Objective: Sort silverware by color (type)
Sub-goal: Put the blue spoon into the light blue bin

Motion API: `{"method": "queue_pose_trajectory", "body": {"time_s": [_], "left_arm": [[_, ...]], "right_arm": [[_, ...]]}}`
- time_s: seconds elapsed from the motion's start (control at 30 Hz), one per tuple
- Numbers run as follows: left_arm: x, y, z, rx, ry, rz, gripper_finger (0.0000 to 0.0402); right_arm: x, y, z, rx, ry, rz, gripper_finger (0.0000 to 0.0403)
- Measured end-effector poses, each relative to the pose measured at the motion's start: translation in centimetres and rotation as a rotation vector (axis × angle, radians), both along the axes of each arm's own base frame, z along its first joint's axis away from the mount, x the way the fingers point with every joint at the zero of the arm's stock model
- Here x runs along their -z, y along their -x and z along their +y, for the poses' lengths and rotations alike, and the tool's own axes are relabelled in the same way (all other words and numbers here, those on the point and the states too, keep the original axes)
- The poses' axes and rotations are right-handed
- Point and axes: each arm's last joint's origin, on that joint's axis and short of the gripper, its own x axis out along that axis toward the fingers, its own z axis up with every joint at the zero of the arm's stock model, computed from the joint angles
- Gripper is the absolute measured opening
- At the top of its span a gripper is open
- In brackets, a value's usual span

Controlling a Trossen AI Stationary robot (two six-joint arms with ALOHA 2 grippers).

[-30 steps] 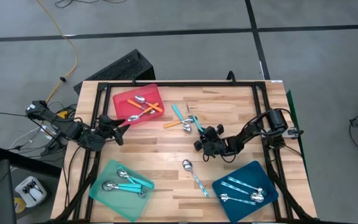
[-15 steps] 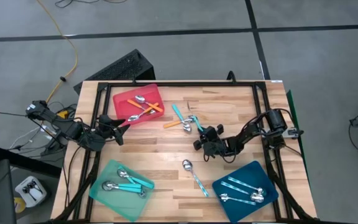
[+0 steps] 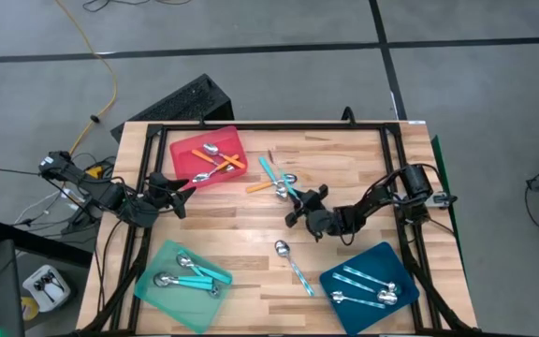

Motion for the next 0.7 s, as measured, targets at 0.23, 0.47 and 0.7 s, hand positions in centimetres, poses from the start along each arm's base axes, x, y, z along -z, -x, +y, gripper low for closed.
{"method": "queue_pose_trajectory", "body": {"time_s": [0.23, 0.47, 0.7], "left_arm": [[0.0, 0.0, 0.0, -0.018, -0.008, -0.011, 0.0190], [0.0, 0.0, 0.0, -0.019, -0.008, -0.011, 0.0190], [0.0, 0.0, 0.0, -0.019, -0.009, -0.011, 0.0190]], "right_arm": [[-1.8, -2.9, 0.8, -0.164, 0.054, 0.059, 0.0077], [-3.2, -5.2, 1.5, -0.286, 0.049, 0.103, 0.0077], [-4.0, -6.3, 2.1, -0.434, 0.002, 0.093, 0.0077]]}}
